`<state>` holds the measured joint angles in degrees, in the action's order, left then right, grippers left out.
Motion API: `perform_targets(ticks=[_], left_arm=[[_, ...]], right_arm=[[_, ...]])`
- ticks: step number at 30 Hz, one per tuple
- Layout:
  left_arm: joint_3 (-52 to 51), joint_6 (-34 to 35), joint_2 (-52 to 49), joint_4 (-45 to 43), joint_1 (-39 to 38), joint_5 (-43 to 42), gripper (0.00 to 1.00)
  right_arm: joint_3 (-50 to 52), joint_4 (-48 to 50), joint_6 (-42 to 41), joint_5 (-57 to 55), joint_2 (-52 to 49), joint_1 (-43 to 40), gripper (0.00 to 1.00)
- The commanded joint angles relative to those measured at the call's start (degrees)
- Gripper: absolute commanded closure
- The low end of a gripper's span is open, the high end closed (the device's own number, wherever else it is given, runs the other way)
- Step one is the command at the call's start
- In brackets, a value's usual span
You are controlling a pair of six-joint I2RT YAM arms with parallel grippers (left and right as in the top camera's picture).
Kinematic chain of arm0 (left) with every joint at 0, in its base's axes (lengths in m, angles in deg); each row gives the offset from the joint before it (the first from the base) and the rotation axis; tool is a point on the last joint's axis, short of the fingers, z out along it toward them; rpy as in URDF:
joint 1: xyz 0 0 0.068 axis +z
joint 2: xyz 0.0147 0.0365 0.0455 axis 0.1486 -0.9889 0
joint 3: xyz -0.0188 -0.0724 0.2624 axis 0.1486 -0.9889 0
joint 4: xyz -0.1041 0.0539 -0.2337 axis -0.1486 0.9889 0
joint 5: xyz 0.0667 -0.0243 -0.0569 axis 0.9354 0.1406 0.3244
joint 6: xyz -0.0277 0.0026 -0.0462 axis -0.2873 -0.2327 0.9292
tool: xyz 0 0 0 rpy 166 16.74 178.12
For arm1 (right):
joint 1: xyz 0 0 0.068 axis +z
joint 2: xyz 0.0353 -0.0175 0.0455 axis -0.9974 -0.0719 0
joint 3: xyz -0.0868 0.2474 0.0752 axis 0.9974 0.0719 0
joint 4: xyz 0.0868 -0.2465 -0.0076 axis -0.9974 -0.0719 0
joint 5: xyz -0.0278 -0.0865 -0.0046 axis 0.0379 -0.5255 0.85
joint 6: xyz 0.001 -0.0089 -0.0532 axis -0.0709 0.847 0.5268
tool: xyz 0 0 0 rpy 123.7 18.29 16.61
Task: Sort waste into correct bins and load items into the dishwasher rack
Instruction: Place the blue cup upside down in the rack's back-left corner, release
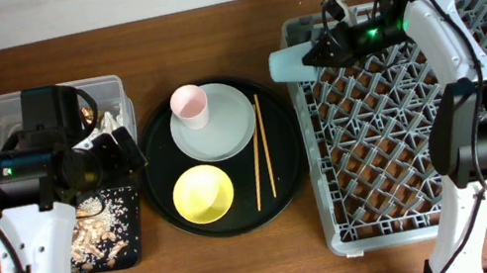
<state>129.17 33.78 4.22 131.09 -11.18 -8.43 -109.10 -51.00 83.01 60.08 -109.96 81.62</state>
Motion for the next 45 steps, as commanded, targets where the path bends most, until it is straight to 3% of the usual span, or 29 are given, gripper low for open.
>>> perform_targets(ticks=[1, 10, 16, 23, 32, 38, 45], left_arm=[[0.5, -0.1, 0.0, -0.1, 0.3, 0.0, 0.01], [0.5, -0.1, 0.0, -0.1, 0.3, 0.0, 0.01], [0.5, -0.1, 0.0, -0.1, 0.3, 0.0, 0.01], [0.5, -0.1, 0.0, -0.1, 0.3, 0.0, 0.01], [0.5, -0.1, 0.0, -0.1, 0.3, 0.0, 0.01], [0.5, -0.1, 0.0, -0.1, 0.3, 0.0, 0.01], [0.5, -0.1, 0.0, -0.1, 0.3, 0.0, 0.01]], right_arm=[[1.3, -1.1, -0.2, -19.4, -2.2, -0.4, 0.96], [1.3, 1.3, 1.3, -7.3, -2.2, -0.7, 0.96], [1.3, 2.2, 7.3, 0.9, -2.2, -0.7, 0.96], [1.3, 6.1, 7.3, 0.9, -2.2, -0.7, 0.96], [3.7, 4.0, 10.3, -5.9, -2.2, -0.7, 0.96], [4.0, -1.9, 10.3, -15.5, -2.1, -0.8, 0.96], [4.0, -5.6, 9.7, -16.3, 3.5, -0.8, 0.96]])
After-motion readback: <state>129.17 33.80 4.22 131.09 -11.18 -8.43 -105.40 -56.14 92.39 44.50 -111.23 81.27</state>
